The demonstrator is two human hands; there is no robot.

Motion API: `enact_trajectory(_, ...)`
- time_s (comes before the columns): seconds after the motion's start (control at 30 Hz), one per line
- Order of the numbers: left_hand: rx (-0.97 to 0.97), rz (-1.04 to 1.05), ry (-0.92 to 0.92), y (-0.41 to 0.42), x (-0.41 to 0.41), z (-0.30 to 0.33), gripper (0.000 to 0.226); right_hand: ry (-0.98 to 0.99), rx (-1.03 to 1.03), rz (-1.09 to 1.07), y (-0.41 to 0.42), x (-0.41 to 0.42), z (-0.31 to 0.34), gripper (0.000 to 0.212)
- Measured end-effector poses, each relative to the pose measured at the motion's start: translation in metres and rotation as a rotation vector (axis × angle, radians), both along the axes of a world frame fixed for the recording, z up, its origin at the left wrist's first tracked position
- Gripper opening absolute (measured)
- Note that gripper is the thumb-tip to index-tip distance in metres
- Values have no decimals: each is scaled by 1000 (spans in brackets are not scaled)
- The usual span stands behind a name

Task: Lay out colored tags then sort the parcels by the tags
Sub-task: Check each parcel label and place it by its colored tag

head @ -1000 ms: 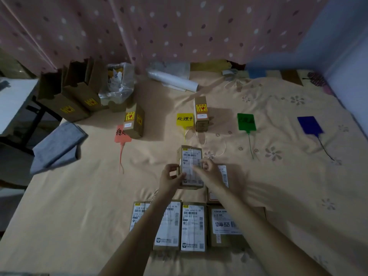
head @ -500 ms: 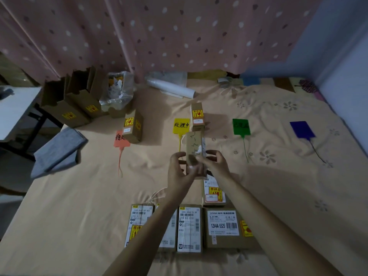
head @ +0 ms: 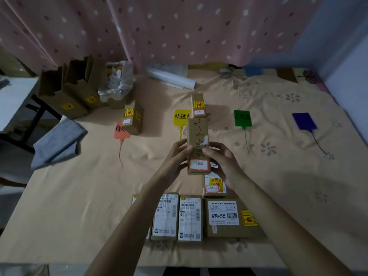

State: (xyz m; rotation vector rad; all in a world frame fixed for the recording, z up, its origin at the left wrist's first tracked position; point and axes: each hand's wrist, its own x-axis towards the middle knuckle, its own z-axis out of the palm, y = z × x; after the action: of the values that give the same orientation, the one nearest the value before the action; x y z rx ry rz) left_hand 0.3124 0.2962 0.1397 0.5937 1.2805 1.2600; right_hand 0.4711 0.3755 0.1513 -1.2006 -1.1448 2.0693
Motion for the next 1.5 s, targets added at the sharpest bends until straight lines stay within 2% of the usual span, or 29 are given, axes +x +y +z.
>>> enact_trajectory(0.2, 21, 52, -112, -6, -3, 0, 60, -17, 67, -17, -12, -4, 9, 41)
enact_trajectory(0.53, 23, 77, -113, -12, -6, -4, 66, -12, 31, -28, -17, -9, 4, 45)
enact_trajectory(0.8, -135, 260, -75, -27, 7, -20, 79, -3, -107, 64, -10, -16, -23, 43)
enact_trajectory(0.97, -207, 271, -24, -55, -8, -18, 65, 9, -160, 58, -14, -43, -26, 41)
enact_trajectory(1.13, -221, 234, 68, -76, -40, -16, 67, -6, -166, 77, -31, -86, -33, 39)
enact_trajectory(1.33, -224, 222, 53, -105, -119, -32, 46, -48, -134, 45, -70, -167, -46, 45)
enact_trajectory(1.5, -225, 135, 54, -129, -192, -45, 55, -84, -141, -55, -109, -232, -58, 43)
